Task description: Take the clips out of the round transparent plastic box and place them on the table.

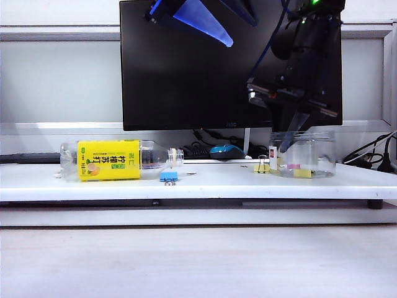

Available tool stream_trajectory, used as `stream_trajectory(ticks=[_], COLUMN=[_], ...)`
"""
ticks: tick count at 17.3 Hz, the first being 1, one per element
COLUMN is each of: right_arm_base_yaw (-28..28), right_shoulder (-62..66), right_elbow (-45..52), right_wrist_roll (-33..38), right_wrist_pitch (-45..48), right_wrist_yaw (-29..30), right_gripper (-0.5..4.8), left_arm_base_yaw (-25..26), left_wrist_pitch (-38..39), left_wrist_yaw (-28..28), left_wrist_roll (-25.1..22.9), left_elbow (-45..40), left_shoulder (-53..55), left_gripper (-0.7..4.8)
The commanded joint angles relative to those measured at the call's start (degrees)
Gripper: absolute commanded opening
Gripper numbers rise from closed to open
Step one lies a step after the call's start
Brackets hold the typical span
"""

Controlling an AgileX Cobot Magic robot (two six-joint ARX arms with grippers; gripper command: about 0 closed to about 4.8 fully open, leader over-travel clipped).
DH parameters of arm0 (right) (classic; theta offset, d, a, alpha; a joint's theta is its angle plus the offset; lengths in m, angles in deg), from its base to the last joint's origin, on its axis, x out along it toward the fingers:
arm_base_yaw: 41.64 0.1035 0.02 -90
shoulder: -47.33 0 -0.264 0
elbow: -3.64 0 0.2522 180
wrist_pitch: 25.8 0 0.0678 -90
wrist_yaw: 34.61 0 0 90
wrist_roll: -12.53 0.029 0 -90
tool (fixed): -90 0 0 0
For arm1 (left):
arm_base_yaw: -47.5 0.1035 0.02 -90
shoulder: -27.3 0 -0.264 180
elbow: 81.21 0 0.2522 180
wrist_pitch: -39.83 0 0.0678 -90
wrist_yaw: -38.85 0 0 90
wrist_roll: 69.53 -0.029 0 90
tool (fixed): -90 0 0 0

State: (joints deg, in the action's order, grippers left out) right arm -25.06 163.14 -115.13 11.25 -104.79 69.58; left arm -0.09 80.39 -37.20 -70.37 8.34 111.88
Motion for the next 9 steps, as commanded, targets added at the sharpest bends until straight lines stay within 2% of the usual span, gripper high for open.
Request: stream_trajectory(ticks=[1, 6, 8, 9], right_arm_base_yaw=[0.2, 0.2, 0.2, 0.2], right_shoulder=[1.7, 3.8, 4.2, 4.2], right_elbow=[-0.2, -0.2, -0.2, -0.2], right_wrist_roll=[0.7, 0.9, 0.9, 0.9], right_wrist_pitch=[0.6, 1.8, 2.3, 2.3], right_wrist_yaw=[1.4, 1.2, 1.2, 1.2], right_gripper=[0.67, 0.6, 0.03, -0.01], left_arm_base_yaw=[-0.1, -0.1, 0.0, 0.0], left_wrist_pitch=[-0.5, -0.6, -0.6, -0.6], left_wrist_yaw=[0.2, -0.2, -0.5, -0.7], left_wrist_roll=[-0.8, -0.9, -1.1, -1.2], left_elbow=[0.3, 0.3, 0.3, 0.3], left_shoulder=[-0.2, -0.2, -0.2, -0.2], left_gripper=[2.38, 2.38, 2.38, 2.38])
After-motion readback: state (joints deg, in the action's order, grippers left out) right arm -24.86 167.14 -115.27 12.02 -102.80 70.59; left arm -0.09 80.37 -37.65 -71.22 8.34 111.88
